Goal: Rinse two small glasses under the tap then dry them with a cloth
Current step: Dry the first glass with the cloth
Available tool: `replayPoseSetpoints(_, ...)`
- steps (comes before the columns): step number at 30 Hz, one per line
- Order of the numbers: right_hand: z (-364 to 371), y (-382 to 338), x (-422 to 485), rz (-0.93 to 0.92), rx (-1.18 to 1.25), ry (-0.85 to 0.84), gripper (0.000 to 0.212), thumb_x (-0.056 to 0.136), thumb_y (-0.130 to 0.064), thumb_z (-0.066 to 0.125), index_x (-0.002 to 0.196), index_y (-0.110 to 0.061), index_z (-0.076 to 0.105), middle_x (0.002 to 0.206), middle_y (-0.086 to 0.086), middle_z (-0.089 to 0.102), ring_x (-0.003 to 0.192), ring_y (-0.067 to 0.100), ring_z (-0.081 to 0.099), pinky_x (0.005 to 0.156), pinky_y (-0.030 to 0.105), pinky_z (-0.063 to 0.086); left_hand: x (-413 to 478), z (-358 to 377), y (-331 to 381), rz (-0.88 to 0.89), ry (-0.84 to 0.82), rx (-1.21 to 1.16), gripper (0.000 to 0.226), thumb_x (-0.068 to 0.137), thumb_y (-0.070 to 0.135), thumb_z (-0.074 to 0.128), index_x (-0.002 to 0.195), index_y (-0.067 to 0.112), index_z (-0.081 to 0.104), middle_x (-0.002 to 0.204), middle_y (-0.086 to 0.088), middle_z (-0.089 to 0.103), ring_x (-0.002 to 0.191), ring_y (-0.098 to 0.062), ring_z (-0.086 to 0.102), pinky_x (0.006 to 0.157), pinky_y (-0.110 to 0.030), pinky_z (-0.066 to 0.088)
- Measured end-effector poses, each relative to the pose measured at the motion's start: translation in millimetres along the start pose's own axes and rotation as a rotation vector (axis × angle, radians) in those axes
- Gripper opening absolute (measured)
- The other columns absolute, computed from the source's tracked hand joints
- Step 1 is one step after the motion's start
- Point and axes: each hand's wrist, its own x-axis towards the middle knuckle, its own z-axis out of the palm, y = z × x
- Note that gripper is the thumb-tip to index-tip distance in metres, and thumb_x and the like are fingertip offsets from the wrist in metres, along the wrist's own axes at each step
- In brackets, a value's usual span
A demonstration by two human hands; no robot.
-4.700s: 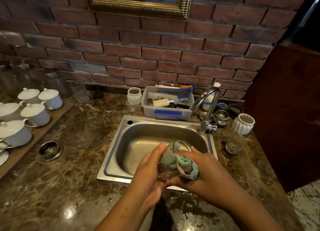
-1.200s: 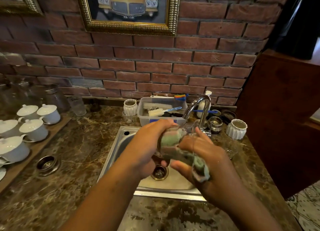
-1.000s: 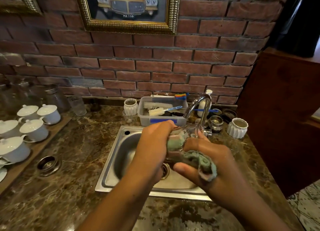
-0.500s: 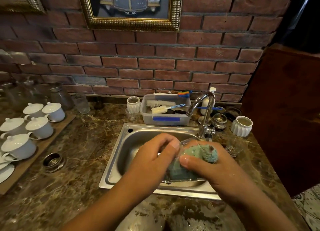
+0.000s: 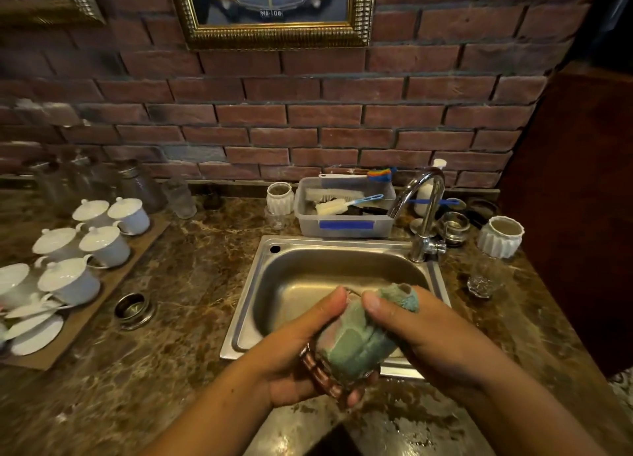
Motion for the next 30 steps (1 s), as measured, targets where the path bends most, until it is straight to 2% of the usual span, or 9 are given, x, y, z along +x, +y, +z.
replayPoseSetpoints(3, 6.2, 4.3, 1.4, 0.013, 0.335, 0.176, 0.044, 0.092, -0.027, 0.065, 0.124, 0.002, 0.062, 0.117, 0.022, 0.072, 0.112, 0.034, 0.069, 0.099, 0.046, 0.054, 0.8, -11.1, -11.8, 0.093, 0.093, -0.069, 0.095, 0.061, 0.054, 0.092, 0.136, 0.005, 0.06, 0.105, -0.024, 0.072, 0.078, -0.033, 0.072, 0.055, -0.037, 0.059)
replayPoseSetpoints(8, 32.8, 4.3, 7.7, -0.182, 0.721, 0.5, 0.025, 0.094, -0.02, 0.053, 0.111, -0.006, 0.066, 0.103, 0.014, 0.078, 0.092, 0.021, 0.076, 0.072, 0.029, 0.063, 9.8, -15.5, -29.5, 0.327, 0.41, 0.168, 0.095, 0.048, 0.074, 0.086, 0.117, 0.012, 0.07, 0.092, -0.014, 0.074, 0.072, -0.026, 0.071, 0.066, -0.037, 0.058)
replayPoseSetpoints(11, 45.1, 8.8, 11.3, -0.186, 0.669, 0.671, 0.037, 0.086, -0.033, 0.058, 0.116, -0.013, 0.064, 0.105, 0.006, 0.078, 0.098, 0.018, 0.074, 0.083, 0.032, 0.059, 15.5, -18.7, -35.3, 0.461, 0.697, 0.289, 0.111, 0.038, 0.079, 0.085, 0.128, 0.019, 0.059, 0.112, -0.002, 0.075, 0.099, -0.016, 0.072, 0.091, -0.039, 0.058)
replayPoseSetpoints(13, 50.8, 16.1, 13.7, -0.146, 0.536, 0.754, 0.046, 0.077, -0.041, 0.061, 0.118, -0.019, 0.063, 0.112, 0.004, 0.075, 0.106, 0.018, 0.07, 0.095, 0.035, 0.052, 13.7, -22.1, -36.6, 0.518, 0.813, 0.451, 0.108, 0.045, 0.073, 0.083, 0.138, 0.033, 0.045, 0.124, 0.017, 0.062, 0.112, 0.003, 0.061, 0.093, -0.015, 0.05)
replayPoseSetpoints(15, 54.8, 24.4, 16.2, -0.118, 0.446, 0.766, 0.044, 0.076, -0.046, 0.06, 0.114, -0.025, 0.062, 0.114, 0.002, 0.072, 0.108, 0.015, 0.068, 0.091, 0.032, 0.051, 9.1, -26.4, -37.7, 0.59, 0.869, 0.559, 0.103, 0.056, 0.062, 0.09, 0.14, 0.043, 0.034, 0.123, 0.029, 0.052, 0.112, 0.016, 0.049, 0.082, 0.001, 0.039)
replayPoseSetpoints(18, 55.7, 32.9, 25.3, -0.07, 0.431, 0.779, 0.043, 0.078, -0.048, 0.059, 0.115, -0.026, 0.061, 0.113, 0.001, 0.07, 0.106, 0.015, 0.066, 0.083, 0.027, 0.05, 1.4, -40.4, -42.6, 0.638, 0.904, 0.602, 0.091, 0.061, 0.043, 0.089, 0.137, 0.043, 0.038, 0.124, 0.026, 0.054, 0.108, 0.018, 0.053, 0.078, 0.006, 0.038)
replayPoseSetpoints(24, 59.5, 53.1, 50.7, 0.04, 0.827, 0.645, 0.047, 0.091, -0.026, 0.057, 0.133, -0.005, 0.055, 0.12, 0.017, 0.071, 0.112, 0.028, 0.069, 0.095, 0.04, 0.054, -16.4, -77.2, -48.4, 0.666, 0.875, 0.619, 0.076, 0.063, 0.017, 0.096, 0.124, 0.033, 0.054, 0.121, 0.009, 0.065, 0.108, 0.009, 0.06, 0.087, -0.005, 0.045)
replayPoseSetpoints(27, 72.5, 75.9, 62.5, 0.136, 0.713, 0.649, 0.029, 0.099, -0.013, 0.051, 0.124, -0.001, 0.061, 0.096, 0.012, 0.078, 0.086, 0.021, 0.075, 0.077, 0.034, 0.062, -27.8, -95.4, -54.1, 0.671, 0.872, 0.605, 0.08, 0.059, 0.026, 0.095, 0.127, 0.031, 0.053, 0.127, 0.009, 0.065, 0.118, 0.002, 0.06, 0.097, -0.012, 0.046)
replayPoseSetpoints(30, 91.0, 94.8, 68.0, 0.266, 0.681, 0.558, 0.025, 0.099, -0.009, 0.047, 0.115, 0.003, 0.063, 0.09, 0.019, 0.077, 0.077, 0.027, 0.076, 0.065, 0.037, 0.063, -39.5, -114.5, -61.8, 0.643, 0.886, 0.609, 0.085, 0.055, 0.031, 0.093, 0.129, 0.032, 0.052, 0.13, 0.011, 0.063, 0.122, -0.001, 0.058, 0.099, -0.014, 0.045)
